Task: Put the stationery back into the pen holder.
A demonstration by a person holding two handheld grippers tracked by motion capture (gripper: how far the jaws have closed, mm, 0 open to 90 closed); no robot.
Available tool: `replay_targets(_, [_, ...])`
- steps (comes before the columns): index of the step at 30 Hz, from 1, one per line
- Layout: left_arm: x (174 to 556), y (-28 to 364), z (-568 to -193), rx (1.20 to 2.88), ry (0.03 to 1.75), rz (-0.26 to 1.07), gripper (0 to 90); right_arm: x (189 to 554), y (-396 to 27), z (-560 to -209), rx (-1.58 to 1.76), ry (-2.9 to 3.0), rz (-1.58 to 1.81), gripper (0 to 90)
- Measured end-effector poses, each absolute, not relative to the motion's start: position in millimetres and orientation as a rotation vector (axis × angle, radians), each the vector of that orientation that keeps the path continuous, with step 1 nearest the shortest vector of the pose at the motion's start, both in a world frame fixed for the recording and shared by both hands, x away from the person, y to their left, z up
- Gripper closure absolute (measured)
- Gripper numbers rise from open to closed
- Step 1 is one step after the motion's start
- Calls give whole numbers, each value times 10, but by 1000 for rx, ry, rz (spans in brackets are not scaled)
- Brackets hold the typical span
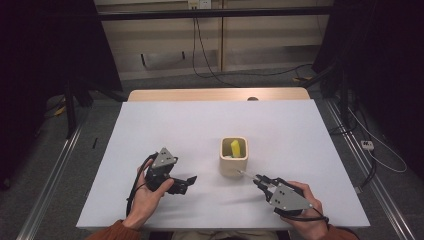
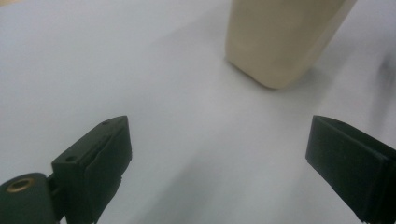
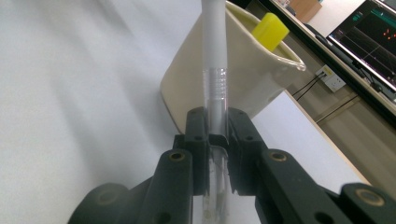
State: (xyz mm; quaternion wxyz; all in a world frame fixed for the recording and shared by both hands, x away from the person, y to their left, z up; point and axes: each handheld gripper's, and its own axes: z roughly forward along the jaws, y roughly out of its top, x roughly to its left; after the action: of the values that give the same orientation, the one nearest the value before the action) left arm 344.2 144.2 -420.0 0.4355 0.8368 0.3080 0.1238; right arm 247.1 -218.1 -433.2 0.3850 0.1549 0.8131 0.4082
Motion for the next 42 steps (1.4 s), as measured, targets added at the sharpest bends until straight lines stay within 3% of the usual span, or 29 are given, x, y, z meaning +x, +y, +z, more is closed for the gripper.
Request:
replay_targets(10, [3368,1687,-4208,2020,828,309,63,2529,-2295,-4276,529,2053,1169,806])
replay_targets(18, [3256,1881,-4217,1973,860,423,64,2539,-2290,-4240,537,2051,1209,806])
replay_targets(42, [3263,2097,-4304,1961,901,407,57,2858,-2324,-3914,806,1947,1525,805])
